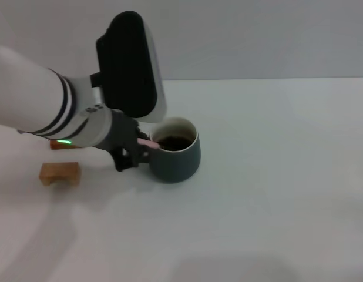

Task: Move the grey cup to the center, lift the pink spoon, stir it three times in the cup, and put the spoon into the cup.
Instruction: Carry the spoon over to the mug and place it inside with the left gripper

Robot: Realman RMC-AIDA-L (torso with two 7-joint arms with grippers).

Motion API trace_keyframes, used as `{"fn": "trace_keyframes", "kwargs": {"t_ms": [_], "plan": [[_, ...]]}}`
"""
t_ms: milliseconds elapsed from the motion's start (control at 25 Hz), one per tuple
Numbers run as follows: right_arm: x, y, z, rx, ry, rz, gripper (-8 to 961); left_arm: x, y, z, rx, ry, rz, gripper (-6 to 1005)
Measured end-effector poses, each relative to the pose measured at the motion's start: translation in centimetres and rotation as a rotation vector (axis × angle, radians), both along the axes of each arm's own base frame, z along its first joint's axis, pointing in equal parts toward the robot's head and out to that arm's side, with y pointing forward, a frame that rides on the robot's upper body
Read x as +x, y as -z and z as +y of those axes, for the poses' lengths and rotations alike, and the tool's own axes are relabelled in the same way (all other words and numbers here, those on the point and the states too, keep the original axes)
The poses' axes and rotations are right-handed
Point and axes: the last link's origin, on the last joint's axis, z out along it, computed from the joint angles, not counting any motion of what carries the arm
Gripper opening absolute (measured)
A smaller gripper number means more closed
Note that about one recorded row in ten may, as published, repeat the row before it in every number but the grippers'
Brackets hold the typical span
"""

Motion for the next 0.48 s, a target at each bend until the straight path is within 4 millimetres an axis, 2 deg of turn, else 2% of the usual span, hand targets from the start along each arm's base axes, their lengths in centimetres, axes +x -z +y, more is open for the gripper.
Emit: {"fn": "trace_keyframes", "kwargs": {"t_ms": [240,480], "plan": [[0.0,0.1,0.0,-0.003,0.003,0.001,0,-0.6,-1.2,0.6,0.051,-0.023,-0.004,260],[0.1,0.1,0.1,-0.006,0.005,0.002,0,0.2,-0.4,1.5,0.062,-0.008,-0.029,264]]}}
